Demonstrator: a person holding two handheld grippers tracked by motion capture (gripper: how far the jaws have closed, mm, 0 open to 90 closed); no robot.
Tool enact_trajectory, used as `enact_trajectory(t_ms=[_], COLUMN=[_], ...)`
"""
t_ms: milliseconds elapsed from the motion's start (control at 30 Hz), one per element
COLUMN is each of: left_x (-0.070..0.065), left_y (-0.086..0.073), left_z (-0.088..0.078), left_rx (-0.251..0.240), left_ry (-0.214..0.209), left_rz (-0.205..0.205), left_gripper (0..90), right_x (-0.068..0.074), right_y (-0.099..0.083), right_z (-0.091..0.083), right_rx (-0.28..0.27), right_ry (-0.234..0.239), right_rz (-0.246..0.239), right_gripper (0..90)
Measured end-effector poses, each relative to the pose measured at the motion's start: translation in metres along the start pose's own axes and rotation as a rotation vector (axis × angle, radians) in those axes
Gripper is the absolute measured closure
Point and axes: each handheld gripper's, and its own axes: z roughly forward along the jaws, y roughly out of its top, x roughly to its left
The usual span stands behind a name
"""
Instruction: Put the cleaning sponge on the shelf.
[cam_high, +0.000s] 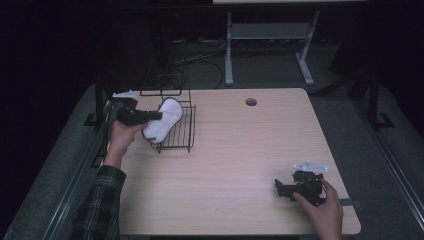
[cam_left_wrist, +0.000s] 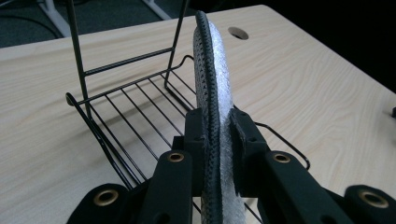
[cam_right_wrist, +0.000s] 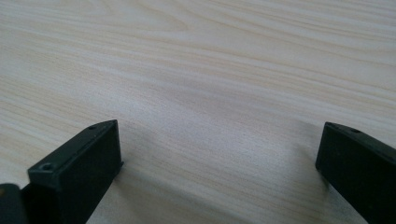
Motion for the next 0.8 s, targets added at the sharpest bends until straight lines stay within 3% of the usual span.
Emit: enact_trajectory(t_ms=[200,333,600,800], left_x=[0.0,0.004,0.01,0.01], left_y=[0.007,0.003,0.0,-0.002], left_z=[0.009,0.014,0.019,0.025], left_rx=[0.007,0.032,0.024,0.034], left_ry=[-0.004,-0.003,-0.002,0.027], left_rz=[-0.003,-0.012,-0.032,-0.031], left_gripper=[78.1,77.9,76.7,74.1], right_x=[0.0,0.0,0.0,0.0], right_y=[0.0,0.0,0.0,0.0], right_z=[0.0,0.0,0.0,0.0], right_rx=[0.0,0.0,0.0,0.0], right_ry=[0.0,0.0,0.0,0.0], right_rz=[0.0,0.0,0.0,0.0], right_gripper=[0.0,0.0,0.0,0.0])
